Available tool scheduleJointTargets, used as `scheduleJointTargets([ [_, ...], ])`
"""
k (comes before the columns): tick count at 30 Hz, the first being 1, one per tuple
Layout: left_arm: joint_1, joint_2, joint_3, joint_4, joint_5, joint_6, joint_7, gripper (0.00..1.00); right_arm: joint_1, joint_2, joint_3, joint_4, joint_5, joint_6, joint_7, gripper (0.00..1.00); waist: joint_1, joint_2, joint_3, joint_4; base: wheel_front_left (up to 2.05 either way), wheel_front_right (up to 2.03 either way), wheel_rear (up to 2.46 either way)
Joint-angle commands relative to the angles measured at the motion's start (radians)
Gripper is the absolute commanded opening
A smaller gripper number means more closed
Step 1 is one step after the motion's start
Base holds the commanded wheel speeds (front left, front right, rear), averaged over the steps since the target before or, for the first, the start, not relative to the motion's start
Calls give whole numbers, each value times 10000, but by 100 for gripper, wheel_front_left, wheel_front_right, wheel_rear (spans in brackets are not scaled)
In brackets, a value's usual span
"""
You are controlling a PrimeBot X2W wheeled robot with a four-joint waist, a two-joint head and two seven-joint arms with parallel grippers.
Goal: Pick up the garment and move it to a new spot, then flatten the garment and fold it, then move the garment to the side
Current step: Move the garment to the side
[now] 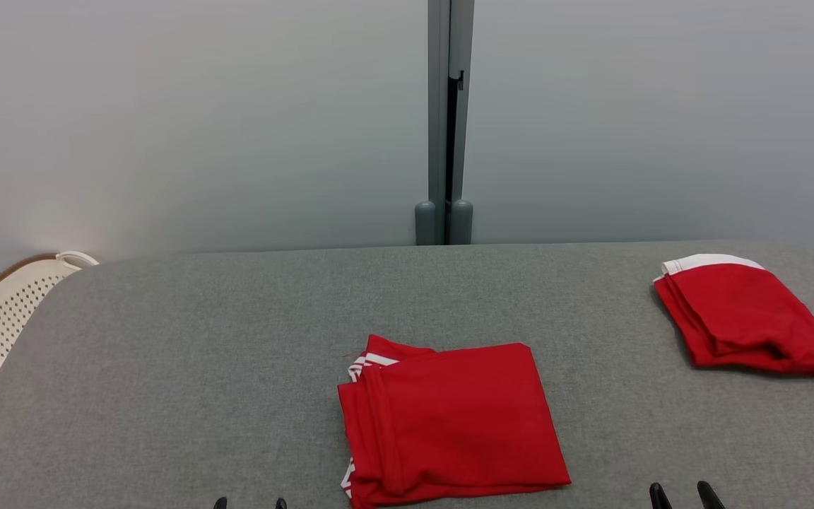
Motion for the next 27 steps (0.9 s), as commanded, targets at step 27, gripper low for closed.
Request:
scheduleJointTargets([
  [27,-2293,-192,-959,127,95,-359,-46,100,-6114,-1252,1307,4685,3850,0,4677,100,0,0,2694,1389,0,0,0],
])
